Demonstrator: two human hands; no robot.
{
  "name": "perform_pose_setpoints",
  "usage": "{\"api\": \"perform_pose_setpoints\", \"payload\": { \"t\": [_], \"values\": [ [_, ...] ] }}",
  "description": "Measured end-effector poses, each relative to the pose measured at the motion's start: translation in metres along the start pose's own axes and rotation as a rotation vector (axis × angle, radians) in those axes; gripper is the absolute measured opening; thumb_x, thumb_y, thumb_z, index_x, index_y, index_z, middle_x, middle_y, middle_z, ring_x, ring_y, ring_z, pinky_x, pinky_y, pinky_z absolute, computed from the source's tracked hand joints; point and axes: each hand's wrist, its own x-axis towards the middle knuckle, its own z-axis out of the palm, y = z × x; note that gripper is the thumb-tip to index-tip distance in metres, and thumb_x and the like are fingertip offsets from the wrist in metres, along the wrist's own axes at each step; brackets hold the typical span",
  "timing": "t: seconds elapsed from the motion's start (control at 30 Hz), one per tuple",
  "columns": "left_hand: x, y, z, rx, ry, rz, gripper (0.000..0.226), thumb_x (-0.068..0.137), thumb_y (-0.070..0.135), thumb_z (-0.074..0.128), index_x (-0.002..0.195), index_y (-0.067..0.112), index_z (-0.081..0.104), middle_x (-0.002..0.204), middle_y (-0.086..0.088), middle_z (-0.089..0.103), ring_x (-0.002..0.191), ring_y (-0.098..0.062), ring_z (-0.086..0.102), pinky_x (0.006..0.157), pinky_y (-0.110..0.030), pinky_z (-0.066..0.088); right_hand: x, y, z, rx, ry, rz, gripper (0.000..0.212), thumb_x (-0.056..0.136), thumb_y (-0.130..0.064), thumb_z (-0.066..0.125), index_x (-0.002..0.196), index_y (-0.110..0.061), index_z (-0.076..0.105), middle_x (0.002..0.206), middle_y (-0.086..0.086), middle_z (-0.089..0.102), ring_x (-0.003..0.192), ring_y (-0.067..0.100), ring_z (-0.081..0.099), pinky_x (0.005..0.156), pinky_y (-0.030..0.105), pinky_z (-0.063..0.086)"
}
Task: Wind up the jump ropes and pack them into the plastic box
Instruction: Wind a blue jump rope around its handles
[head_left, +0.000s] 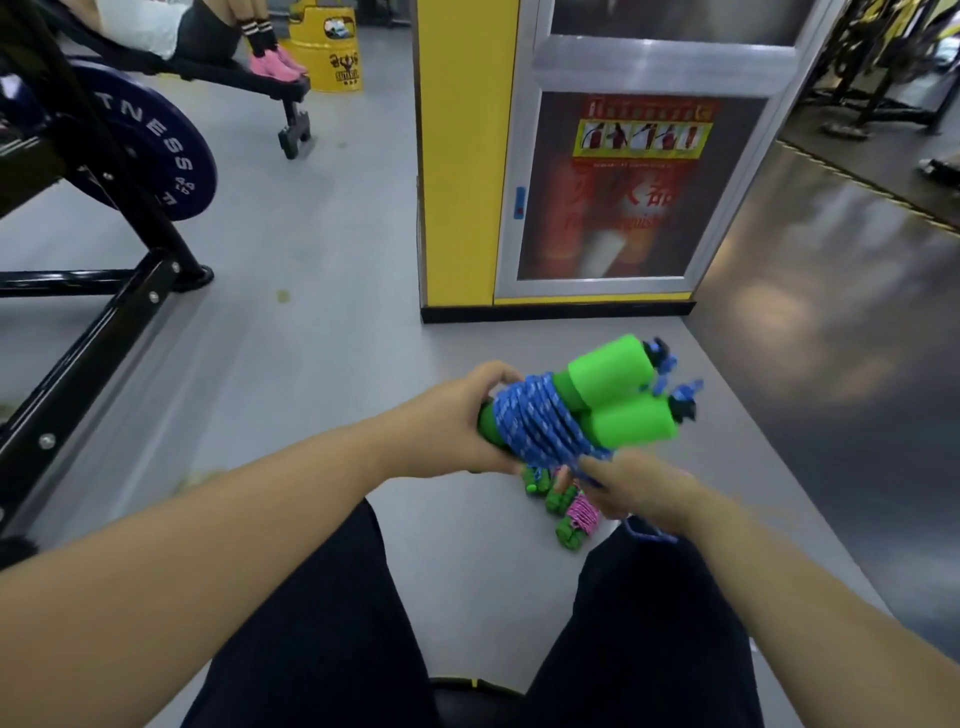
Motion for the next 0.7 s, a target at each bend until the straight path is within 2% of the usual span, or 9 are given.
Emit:
{"api": "perform_pose_setpoints", "payload": {
  "t": [0.07, 0.17, 0.23, 0.3, 0.37, 0.43, 0.5, 0.57, 0.7],
  "values": [
    [0.004, -0.008, -0.003, -0.135, 0.082, -0.065, 0.055, 0.073, 0.009, 0.077, 0.113, 0.035, 0.050, 0.095, 0.010, 0.063, 0.080, -0.008, 0.059, 0.064, -0.020, 0.053, -0.010, -0.011, 0.024, 0.026, -0.010, -0.126, 0.028, 0.102, -0.015, 0.035, 0.096, -0.017, 0.063, 0.034, -0.012, 0.041, 0.033, 0.003, 0.039, 0.044, 0.011, 0.030],
    [0.013, -0.021, -0.011, -0.263, 0.180, -0.192, 0.035, 0.073, 0.007, 0.075, 0.101, 0.023, 0.061, 0.091, -0.003, 0.067, 0.081, -0.017, 0.061, 0.067, -0.029, 0.052, -0.015, -0.006, 0.032, 0.092, 0.175, -0.151, 0.029, 0.097, -0.030, 0.044, 0.123, -0.020, 0.053, 0.057, -0.011, 0.055, 0.051, 0.001, 0.047, 0.055, 0.012, 0.039],
    [0.019, -0.031, -0.013, -0.322, 0.243, -0.267, 0.026, 0.074, 0.007, 0.074, 0.094, 0.019, 0.062, 0.086, -0.005, 0.066, 0.079, -0.020, 0.062, 0.071, -0.033, 0.054, -0.022, -0.011, 0.030, -0.047, 0.237, -0.196, 0.028, 0.094, -0.035, 0.050, 0.120, -0.025, 0.052, 0.081, -0.008, 0.058, 0.076, 0.009, 0.054, 0.071, 0.022, 0.042],
    [0.023, -0.040, -0.013, -0.294, 0.295, -0.328, 0.024, 0.075, 0.007, 0.073, 0.094, 0.015, 0.061, 0.083, -0.006, 0.065, 0.075, -0.021, 0.061, 0.066, -0.033, 0.054, -0.032, -0.024, 0.025, -0.369, 0.253, -0.296, 0.020, 0.096, -0.040, 0.042, 0.100, -0.024, 0.053, 0.081, -0.007, 0.055, 0.085, 0.020, 0.055, 0.070, 0.031, 0.037],
    [0.027, -0.047, -0.010, -0.125, 0.312, -0.377, 0.025, 0.075, 0.011, 0.072, 0.095, 0.013, 0.059, 0.082, -0.006, 0.062, 0.074, -0.022, 0.059, 0.063, -0.031, 0.052, -0.041, -0.042, 0.020, -0.685, 0.247, -0.379, 0.026, 0.098, -0.044, 0.032, 0.093, -0.023, 0.048, 0.091, 0.000, 0.058, 0.092, 0.026, 0.056, 0.066, 0.032, 0.032],
    [0.029, -0.047, -0.003, 0.197, 0.263, -0.409, 0.022, 0.078, 0.018, 0.066, 0.097, 0.016, 0.056, 0.084, -0.003, 0.060, 0.075, -0.023, 0.057, 0.062, -0.029, 0.048, -0.050, -0.065, 0.015, -0.792, 0.222, -0.470, 0.028, 0.099, -0.044, 0.029, 0.093, -0.021, 0.044, 0.089, 0.002, 0.054, 0.090, 0.027, 0.055, 0.065, 0.031, 0.029],
    [0.028, -0.038, 0.010, 0.537, 0.181, -0.380, 0.022, 0.083, 0.022, 0.056, 0.105, 0.019, 0.056, 0.089, 0.000, 0.059, 0.080, -0.023, 0.057, 0.064, -0.028, 0.042, -0.054, -0.087, 0.009, -0.769, 0.248, -0.619, 0.027, 0.099, -0.043, 0.031, 0.084, -0.022, 0.040, 0.072, -0.005, 0.041, 0.072, 0.024, 0.047, 0.057, 0.031, 0.027],
    [0.027, -0.026, 0.029, 0.756, 0.115, -0.274, 0.022, 0.087, 0.020, 0.050, 0.109, 0.020, 0.057, 0.098, -0.001, 0.063, 0.089, -0.027, 0.060, 0.065, -0.027, 0.039, -0.049, -0.101, -0.003, -0.765, 0.371, -0.746, 0.031, 0.094, -0.045, 0.034, 0.076, -0.022, 0.046, 0.063, -0.005, 0.045, 0.062, 0.022, 0.045, 0.046, 0.028, 0.021],
    [0.026, -0.016, 0.046, 0.884, 0.030, -0.058, 0.022, 0.086, 0.014, 0.048, 0.106, 0.015, 0.057, 0.101, -0.006, 0.064, 0.094, -0.030, 0.061, 0.064, -0.030, 0.037, -0.036, -0.098, -0.041, -0.609, 0.309, -0.646, 0.032, 0.093, -0.045, 0.046, 0.093, -0.020, 0.066, 0.081, -0.004, 0.064, 0.076, 0.016, 0.057, 0.061, 0.030, 0.037]
  ]
}}
